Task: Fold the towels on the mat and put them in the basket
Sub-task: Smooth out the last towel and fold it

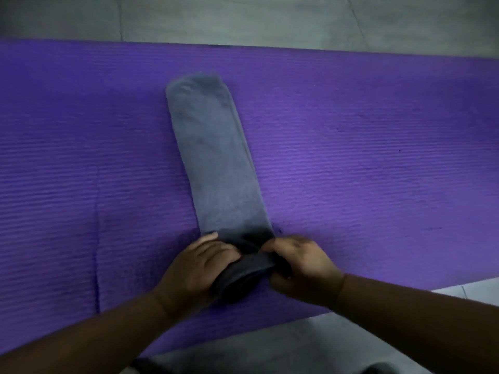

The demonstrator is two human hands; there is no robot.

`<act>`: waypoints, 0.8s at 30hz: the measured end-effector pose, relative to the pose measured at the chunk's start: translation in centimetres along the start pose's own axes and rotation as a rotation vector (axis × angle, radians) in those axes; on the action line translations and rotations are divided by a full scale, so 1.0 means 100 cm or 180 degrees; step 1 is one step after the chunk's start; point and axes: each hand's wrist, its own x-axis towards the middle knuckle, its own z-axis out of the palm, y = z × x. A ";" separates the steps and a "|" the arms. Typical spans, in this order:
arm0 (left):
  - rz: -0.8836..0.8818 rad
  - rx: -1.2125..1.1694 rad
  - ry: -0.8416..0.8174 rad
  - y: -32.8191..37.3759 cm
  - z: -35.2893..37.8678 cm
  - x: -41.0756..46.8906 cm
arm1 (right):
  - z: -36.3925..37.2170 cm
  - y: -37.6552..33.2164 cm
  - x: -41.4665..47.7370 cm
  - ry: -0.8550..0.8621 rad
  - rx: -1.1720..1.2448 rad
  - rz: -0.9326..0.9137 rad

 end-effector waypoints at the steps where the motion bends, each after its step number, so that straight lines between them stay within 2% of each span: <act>1: -0.0146 -0.0323 -0.0037 0.001 -0.006 -0.003 | 0.002 -0.004 -0.003 0.0076 0.0060 -0.0055; 4: -0.0945 -0.1333 0.0060 0.007 -0.029 -0.009 | 0.002 -0.007 -0.005 0.0154 0.0148 -0.0253; 7: -0.2006 -0.2270 0.0321 0.010 -0.045 -0.009 | 0.007 0.002 0.001 0.0080 0.0033 -0.0249; 8: -0.2213 -0.2378 0.0429 0.007 -0.046 -0.007 | 0.011 0.004 0.005 0.0035 0.0171 -0.0071; 10: -0.2428 -0.2385 0.0678 0.000 -0.048 -0.001 | 0.014 -0.003 0.020 0.0128 0.0691 0.0697; 12: -0.2545 -0.2168 0.0946 -0.007 -0.049 0.008 | 0.019 -0.007 0.037 0.0292 0.0918 0.1403; 15: -0.2495 -0.1658 0.0984 -0.018 -0.055 0.024 | 0.025 -0.008 0.056 0.0587 0.1072 0.1863; 19: -0.2522 -0.0512 0.0167 -0.040 -0.060 0.043 | 0.033 -0.005 0.073 0.0676 0.1484 0.2484; 21: -0.2614 0.0093 -0.0076 -0.050 -0.058 0.054 | 0.035 -0.001 0.080 0.0689 0.1538 0.2731; 23: -0.2573 0.0454 0.0112 -0.058 -0.057 0.057 | 0.032 0.002 0.086 0.0621 0.1518 0.2924; 24: -0.2384 0.0674 0.0346 -0.063 -0.057 0.054 | 0.028 0.002 0.087 0.0642 0.1441 0.2912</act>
